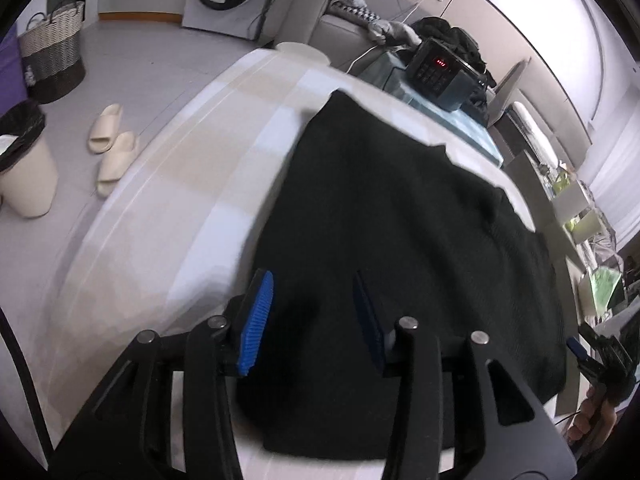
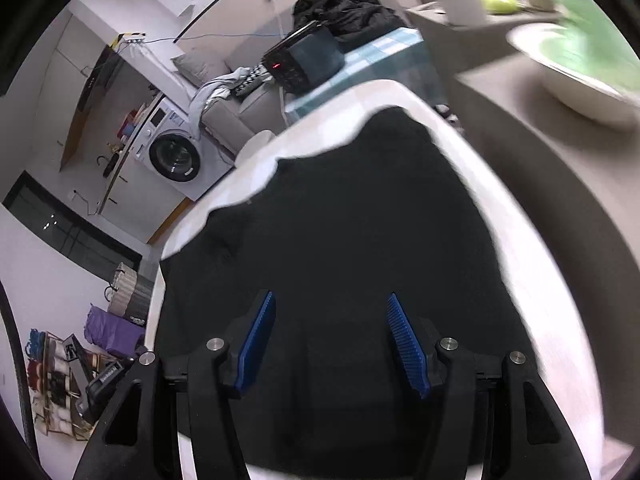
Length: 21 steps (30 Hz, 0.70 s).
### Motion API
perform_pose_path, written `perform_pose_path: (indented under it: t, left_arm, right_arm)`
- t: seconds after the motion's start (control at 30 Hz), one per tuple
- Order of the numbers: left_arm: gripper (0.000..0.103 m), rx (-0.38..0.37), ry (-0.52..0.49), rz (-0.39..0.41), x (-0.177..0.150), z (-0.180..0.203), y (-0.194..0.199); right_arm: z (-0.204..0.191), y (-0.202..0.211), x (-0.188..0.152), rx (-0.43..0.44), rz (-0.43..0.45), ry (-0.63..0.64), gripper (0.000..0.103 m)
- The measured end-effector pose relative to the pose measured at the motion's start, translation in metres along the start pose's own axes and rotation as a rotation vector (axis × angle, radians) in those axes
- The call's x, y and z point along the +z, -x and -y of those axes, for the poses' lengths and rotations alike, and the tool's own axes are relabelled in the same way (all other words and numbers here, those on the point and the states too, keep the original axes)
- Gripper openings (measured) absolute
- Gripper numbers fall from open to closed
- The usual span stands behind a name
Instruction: Fold small clothes
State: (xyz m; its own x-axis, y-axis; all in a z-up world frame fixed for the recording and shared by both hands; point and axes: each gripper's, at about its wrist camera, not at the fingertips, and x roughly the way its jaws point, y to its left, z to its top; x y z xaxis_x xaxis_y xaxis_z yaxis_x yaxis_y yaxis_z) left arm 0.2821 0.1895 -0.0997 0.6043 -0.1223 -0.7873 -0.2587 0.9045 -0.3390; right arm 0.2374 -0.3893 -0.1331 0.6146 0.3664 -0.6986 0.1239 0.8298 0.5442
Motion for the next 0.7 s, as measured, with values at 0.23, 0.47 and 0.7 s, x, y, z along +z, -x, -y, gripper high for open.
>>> perform_pose_path:
  t: [0.23,0.47,0.7]
  left_arm:
    - [0.044,0.023,-0.012,-0.037,-0.052,-0.017,0.013]
    - [0.018,0.01,-0.056,0.0,-0.063,-0.01,0.027]
    - [0.018,0.037,-0.064,-0.001,-0.063,-0.008,0.033]
  right_arm:
    - [0.042,0.047,-0.061,-0.084,0.03,-0.052,0.063]
    - [0.062,0.066,-0.082,-0.121,0.058,-0.089,0.063]
    - [0.091,0.065,-0.089,-0.028,0.03,-0.211,0.063]
